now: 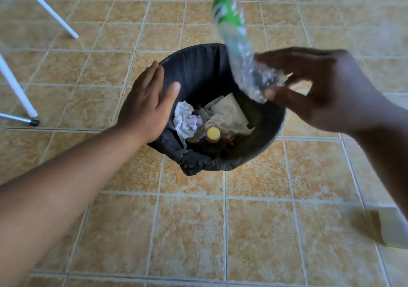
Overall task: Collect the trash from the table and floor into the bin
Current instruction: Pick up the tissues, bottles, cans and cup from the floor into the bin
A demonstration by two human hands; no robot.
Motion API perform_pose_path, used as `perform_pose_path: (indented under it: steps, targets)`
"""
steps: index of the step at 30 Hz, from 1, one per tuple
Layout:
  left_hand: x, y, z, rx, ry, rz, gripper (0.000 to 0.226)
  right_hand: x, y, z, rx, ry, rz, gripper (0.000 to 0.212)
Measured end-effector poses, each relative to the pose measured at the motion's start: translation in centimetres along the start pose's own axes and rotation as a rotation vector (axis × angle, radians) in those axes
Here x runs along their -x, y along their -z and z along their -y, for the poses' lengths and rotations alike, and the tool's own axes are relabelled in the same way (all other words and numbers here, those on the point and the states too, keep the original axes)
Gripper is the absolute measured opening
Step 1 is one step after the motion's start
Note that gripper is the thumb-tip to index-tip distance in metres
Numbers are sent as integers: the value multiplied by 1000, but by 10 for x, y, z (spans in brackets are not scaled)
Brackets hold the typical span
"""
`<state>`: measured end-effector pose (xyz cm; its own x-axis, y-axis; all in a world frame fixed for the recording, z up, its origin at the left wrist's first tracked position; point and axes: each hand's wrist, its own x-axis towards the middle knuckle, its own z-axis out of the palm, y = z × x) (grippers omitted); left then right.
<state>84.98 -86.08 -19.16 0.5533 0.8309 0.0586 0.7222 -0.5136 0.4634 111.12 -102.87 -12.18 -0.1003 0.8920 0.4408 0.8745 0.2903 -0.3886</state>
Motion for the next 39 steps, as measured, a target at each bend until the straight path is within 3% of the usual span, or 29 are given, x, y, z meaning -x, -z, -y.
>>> perform_pose_path:
  steps: [4,7,11,15,21,25,27,29,34,39]
  targets:
    - [0,0,1,31,-3,14,70,-4,2,22,-77,40,235,42]
    - [1,0,0,23,0,18,70,-7,-14,33,-35,6,238,41]
    - [0,0,2,15,5,16,70,-12,-54,36,150,-152,199,63]
    - [0,0,1,32,1,14,73,-13,-81,40,109,-158,183,71]
    - [0,1,-1,80,4,1,80,-10,-84,39,28,-91,248,59]
    - [0,1,0,63,2,6,77,-7,-74,19,96,-134,86,40]
    - [0,0,1,36,3,11,75,-5,-66,7,164,-191,-49,32]
    - [0,0,1,-7,11,14,71,-3,-60,-4,243,-299,-126,39]
    - [1,1,1,-30,7,15,66,4,-63,-20,193,-628,14,62]
    - [1,1,1,-35,-1,14,66,7,-69,-19,98,-727,46,61]
